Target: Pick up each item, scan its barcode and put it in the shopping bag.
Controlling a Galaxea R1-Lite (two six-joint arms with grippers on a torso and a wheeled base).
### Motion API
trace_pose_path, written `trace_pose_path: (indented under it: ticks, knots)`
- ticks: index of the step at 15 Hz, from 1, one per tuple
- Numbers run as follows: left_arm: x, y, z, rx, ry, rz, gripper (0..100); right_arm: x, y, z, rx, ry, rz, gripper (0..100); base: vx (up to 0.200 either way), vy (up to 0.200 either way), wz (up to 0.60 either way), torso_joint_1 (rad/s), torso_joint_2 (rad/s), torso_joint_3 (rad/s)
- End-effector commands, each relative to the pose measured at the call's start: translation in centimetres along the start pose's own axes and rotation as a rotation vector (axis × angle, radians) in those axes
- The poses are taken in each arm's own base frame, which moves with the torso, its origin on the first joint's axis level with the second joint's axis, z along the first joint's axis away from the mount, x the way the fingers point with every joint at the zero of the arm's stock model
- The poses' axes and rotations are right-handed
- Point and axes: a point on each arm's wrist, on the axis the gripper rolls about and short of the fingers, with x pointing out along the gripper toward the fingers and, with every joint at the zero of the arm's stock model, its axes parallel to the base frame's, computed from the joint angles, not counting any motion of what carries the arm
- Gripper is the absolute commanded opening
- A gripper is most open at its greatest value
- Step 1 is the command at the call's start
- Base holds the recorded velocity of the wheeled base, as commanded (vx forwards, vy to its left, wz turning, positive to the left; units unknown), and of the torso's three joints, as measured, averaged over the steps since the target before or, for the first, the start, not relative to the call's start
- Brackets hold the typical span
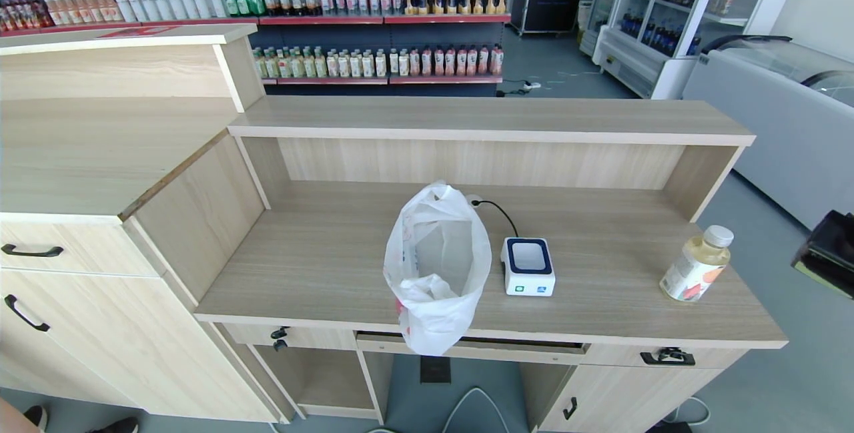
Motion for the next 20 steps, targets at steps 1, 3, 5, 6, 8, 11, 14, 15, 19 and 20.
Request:
trace_pose_path:
  ticks: [1, 3, 5, 6, 8, 11, 14, 15, 19, 20]
  knots:
    - [0.0, 0.0, 0.0, 0.0, 0.0, 0.0, 100, 0.2, 0.1, -0.5, 0.058, 0.023, 0.008, 0, 0.0, 0.0, 0.0, 0.0, 0.0, 0.0]
    - [0.0, 0.0, 0.0, 0.0, 0.0, 0.0, 100, 0.7, -0.2, 0.0, 0.192, 0.071, -0.036, 0, 0.0, 0.0, 0.6, 0.002, 0.0, 0.0]
    - [0.0, 0.0, 0.0, 0.0, 0.0, 0.0, 100, 2.7, -1.3, 1.8, 0.472, 0.166, -0.18, 0, 0.0, 0.0, 0.6, 0.005, 0.0, 0.005]
    - [0.0, 0.0, 0.0, 0.0, 0.0, 0.0, 100, 4.6, -1.7, 2.6, 0.611, 0.23, -0.249, 0, 0.0, 0.0, 0.6, 0.002, 0.0, -0.002]
    - [0.0, 0.0, 0.0, 0.0, 0.0, 0.0, 100, 8.4, -2.3, 3.0, 0.881, 0.238, -0.23, 0, 0.0, 0.0, 0.6, 0.007, 0.0, 0.002]
    - [0.0, 0.0, 0.0, 0.0, 0.0, 0.0, 100, 14.1, -1.9, -0.8, 1.199, 0.202, -0.138, 0, 0.0, 0.0, 0.0, 0.0, 0.0, 0.0]
    - [0.0, 0.0, 0.0, 0.0, 0.0, 0.0, 100, 16.8, -0.8, -4.8, 1.257, 0.216, -0.068, 0, 0.0, 0.0, 0.0, 0.0, 0.0, 0.0]
    - [0.0, 0.0, 0.0, 0.0, 0.0, 0.0, 100, 17.2, -0.6, -6.3, 1.26, 0.227, -0.02, 0, 0.0, 0.0, 0.0, 0.0, 0.0, 0.0]
    - [0.0, 0.0, 0.0, 0.0, 0.0, 0.0, 100, 16.4, -0.4, -10.7, 1.27, 0.186, 0.18, 0, 0.0, 0.0, 0.0, 0.0, 0.0, 0.0]
    - [0.0, 0.0, 0.0, 0.0, 0.0, 0.0, 100, 16.2, -0.3, -11.3, 1.25, 0.181, 0.197, 0, 0.0, 0.0, 0.0, 0.0, 0.0, 0.0]
